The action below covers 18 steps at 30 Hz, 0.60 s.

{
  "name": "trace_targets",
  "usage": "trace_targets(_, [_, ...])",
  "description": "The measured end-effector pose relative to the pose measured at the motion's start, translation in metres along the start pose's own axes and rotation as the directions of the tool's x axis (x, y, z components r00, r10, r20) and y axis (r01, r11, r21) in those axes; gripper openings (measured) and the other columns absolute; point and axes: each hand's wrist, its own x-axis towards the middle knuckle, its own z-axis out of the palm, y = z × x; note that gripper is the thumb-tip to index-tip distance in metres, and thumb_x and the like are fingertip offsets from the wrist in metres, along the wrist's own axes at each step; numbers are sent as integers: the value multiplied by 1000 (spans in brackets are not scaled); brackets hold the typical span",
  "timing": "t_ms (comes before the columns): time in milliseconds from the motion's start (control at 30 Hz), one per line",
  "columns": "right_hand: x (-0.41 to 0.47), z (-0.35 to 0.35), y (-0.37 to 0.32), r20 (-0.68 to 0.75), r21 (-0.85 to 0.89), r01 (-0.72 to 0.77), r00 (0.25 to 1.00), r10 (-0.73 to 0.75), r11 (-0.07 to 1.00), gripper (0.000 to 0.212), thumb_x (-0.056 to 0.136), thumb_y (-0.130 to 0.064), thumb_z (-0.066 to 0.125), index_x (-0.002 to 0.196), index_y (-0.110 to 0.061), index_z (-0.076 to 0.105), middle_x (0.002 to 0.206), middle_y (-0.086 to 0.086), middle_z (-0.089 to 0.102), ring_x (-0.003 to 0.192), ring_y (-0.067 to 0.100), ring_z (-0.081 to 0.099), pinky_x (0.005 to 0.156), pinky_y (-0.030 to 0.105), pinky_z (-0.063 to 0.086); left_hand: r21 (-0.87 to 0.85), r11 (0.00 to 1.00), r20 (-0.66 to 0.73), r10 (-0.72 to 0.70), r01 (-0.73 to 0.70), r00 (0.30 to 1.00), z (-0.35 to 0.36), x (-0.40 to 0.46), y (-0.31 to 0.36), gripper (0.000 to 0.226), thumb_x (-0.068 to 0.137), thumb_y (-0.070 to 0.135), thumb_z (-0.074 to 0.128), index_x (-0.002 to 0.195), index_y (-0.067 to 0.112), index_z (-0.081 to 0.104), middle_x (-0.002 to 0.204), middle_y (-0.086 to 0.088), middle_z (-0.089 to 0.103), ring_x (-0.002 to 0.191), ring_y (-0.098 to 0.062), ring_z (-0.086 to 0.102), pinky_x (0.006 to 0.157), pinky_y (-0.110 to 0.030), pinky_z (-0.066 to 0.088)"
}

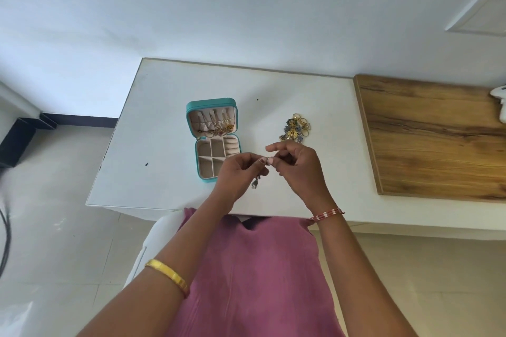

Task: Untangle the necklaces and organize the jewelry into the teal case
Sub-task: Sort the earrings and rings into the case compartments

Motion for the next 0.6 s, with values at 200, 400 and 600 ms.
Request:
trace_targets(200, [18,-2,37,-283,169,-156,938,200,973,7,86,-13,62,78,-13,64,68,7,62,58,16,55,59,26,50,-48,996,-30,-75,73,997,20,25,3,17,89,10,59,74,17,64,58,4,65,67,-15,58,69,-24,47])
trace_targets(400, [55,-5,72,-445,-66,-221,879,170,973,9,85,-6,58,88,-7,67,84,15,66,69,20,55,63,24,44,-275,947,-17,-178,166,984,28,36,-8,14,91,7,56,78,9,62,58,3,66,64,-17,63,80,-36,51])
trace_targets(600, [81,-5,78,-371,-386,-240,925,88,891,26,87,-14,61,110,-2,61,108,18,53,92,31,56,79,29,42,-481,849,-13,-258,220,966,29,35,-17,12,90,5,54,80,8,61,63,1,70,61,-12,68,67,-23,54])
